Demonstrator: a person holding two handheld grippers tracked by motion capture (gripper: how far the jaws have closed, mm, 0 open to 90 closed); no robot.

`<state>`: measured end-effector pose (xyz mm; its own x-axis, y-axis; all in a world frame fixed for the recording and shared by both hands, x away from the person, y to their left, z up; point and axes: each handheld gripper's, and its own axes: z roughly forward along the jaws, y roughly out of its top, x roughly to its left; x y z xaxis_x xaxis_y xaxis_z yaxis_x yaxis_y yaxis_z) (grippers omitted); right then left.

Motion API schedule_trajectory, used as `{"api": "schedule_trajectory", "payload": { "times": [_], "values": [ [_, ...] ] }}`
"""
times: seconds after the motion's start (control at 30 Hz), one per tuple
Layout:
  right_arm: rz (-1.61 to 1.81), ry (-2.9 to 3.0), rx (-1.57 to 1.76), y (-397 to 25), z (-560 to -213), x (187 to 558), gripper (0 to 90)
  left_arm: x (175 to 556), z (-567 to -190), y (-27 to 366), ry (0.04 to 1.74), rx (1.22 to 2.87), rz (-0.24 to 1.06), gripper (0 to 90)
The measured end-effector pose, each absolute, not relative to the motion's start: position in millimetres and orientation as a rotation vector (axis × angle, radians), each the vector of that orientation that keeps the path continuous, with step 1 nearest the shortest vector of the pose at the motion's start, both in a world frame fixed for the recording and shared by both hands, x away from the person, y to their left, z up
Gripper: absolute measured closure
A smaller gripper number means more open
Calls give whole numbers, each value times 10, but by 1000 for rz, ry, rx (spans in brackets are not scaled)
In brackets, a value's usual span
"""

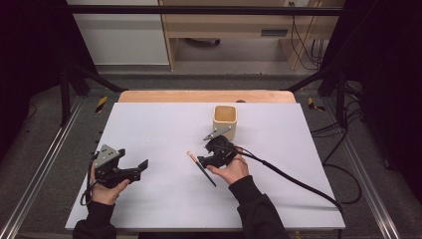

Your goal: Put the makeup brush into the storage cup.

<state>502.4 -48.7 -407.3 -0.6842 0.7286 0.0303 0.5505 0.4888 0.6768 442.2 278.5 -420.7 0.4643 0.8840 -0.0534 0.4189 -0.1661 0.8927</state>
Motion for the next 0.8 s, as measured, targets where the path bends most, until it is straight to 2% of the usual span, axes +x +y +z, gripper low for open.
{"api": "schedule_trajectory", "payload": {
  "times": [0.8],
  "values": [
    [839,2592,1097,-276,-4335,5135,494,4442,-4229,2774,1114,1785,612,52]
  ]
}}
